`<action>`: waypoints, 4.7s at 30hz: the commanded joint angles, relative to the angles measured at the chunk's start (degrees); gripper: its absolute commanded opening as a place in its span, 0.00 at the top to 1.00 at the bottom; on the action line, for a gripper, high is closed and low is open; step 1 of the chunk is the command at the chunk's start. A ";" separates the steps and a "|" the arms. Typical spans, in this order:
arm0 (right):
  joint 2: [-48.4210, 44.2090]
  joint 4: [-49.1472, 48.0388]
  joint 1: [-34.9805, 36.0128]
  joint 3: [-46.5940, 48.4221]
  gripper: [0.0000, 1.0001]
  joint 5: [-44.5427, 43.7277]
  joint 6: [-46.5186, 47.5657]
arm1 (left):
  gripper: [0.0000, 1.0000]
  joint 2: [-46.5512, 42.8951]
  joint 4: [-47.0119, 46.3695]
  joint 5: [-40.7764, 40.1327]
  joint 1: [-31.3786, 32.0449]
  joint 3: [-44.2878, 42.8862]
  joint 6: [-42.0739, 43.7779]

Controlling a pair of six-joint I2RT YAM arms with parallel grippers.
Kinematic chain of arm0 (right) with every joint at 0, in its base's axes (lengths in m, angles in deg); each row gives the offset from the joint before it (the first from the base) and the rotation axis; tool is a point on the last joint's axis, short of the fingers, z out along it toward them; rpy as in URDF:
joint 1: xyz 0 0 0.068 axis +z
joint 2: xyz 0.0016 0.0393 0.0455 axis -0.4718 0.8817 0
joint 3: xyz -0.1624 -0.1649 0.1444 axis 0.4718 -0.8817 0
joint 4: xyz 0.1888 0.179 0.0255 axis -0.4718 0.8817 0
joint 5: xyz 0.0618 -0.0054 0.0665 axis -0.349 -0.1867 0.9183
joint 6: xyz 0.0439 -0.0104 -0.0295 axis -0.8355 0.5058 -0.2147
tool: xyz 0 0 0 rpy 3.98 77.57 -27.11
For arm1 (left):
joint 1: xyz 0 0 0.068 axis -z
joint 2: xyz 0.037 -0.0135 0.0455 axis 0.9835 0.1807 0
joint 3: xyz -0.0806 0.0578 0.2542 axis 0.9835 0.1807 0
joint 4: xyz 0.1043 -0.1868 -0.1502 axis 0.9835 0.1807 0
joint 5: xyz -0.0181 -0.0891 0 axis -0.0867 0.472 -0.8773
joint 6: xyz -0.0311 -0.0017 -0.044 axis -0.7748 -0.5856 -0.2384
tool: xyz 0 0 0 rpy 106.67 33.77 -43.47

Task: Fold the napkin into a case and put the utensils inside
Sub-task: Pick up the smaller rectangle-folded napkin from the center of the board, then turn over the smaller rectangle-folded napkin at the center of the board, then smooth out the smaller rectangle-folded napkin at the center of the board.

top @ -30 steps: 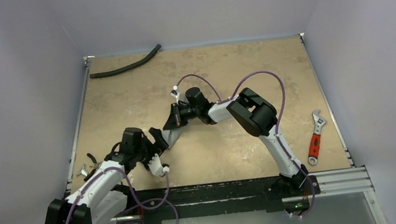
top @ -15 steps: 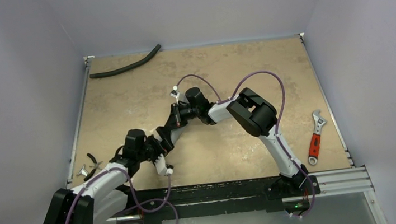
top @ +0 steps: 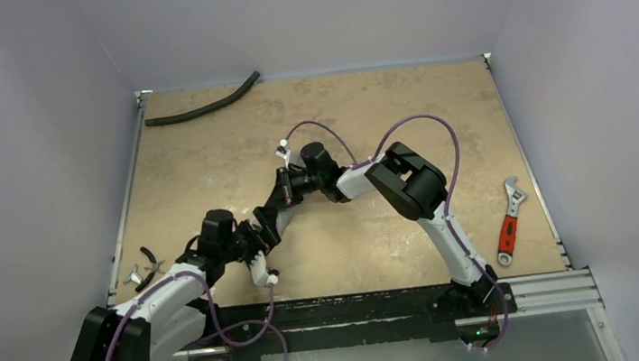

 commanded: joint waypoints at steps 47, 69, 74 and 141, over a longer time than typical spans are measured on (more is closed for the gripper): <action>-4.17 25.40 -12.08 8.64 0.92 1.56 21.27 | 1.00 -6.49 31.37 8.98 1.83 -11.84 1.86; -11.37 33.36 -10.42 19.98 0.75 -5.99 37.18 | 1.00 14.05 27.91 12.97 8.91 -51.33 -60.33; -10.51 40.93 -9.95 21.20 0.82 -1.40 40.20 | 1.00 17.35 24.45 18.27 6.51 -63.30 -88.31; -41.36 2.78 11.85 -27.46 0.85 -38.34 36.49 | 1.00 26.03 13.30 23.94 -19.78 -28.98 -150.22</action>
